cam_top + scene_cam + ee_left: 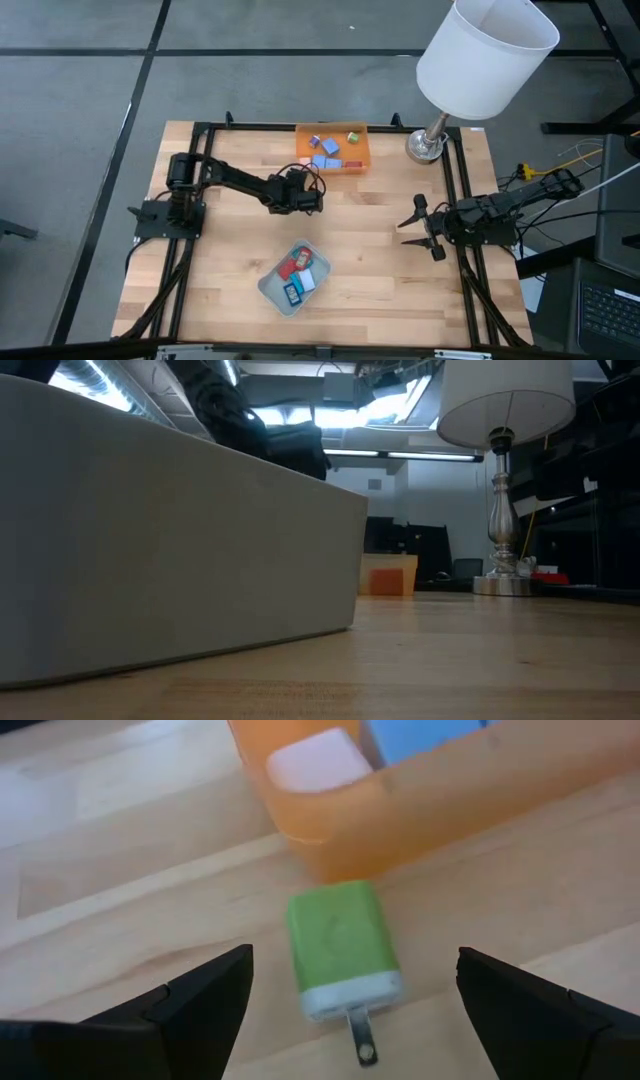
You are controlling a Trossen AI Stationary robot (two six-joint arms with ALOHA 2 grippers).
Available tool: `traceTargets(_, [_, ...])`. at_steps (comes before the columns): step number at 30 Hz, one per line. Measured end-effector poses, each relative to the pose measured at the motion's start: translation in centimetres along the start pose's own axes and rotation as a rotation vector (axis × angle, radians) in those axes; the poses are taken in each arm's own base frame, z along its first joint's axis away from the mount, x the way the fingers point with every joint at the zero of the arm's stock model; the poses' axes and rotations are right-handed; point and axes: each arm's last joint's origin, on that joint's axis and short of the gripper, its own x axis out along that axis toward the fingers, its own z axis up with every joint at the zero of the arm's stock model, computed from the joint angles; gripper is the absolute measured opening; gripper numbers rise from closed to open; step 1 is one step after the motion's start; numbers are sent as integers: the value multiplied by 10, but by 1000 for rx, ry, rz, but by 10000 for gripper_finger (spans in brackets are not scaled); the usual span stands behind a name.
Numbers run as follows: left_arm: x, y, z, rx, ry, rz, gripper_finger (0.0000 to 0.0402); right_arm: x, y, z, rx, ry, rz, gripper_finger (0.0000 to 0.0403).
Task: Pick & Place Office items
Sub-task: Put the green charger adapter into the orange bin
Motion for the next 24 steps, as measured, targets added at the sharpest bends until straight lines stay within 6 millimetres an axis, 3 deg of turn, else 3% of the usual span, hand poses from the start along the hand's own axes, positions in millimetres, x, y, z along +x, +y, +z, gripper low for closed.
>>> traceTargets(16, [30, 4, 6, -34, 69, 6, 332, 0, 0, 0, 5, 0, 3, 221])
traceTargets(19, [31, 3, 4, -35, 77, 3, 304, 0, 0, 0, 5, 0, 3, 221])
traceTargets(24, [30, 3, 5, -24, 104, -19, 218, 0, 0, 0, 21, 0, 3, 221])
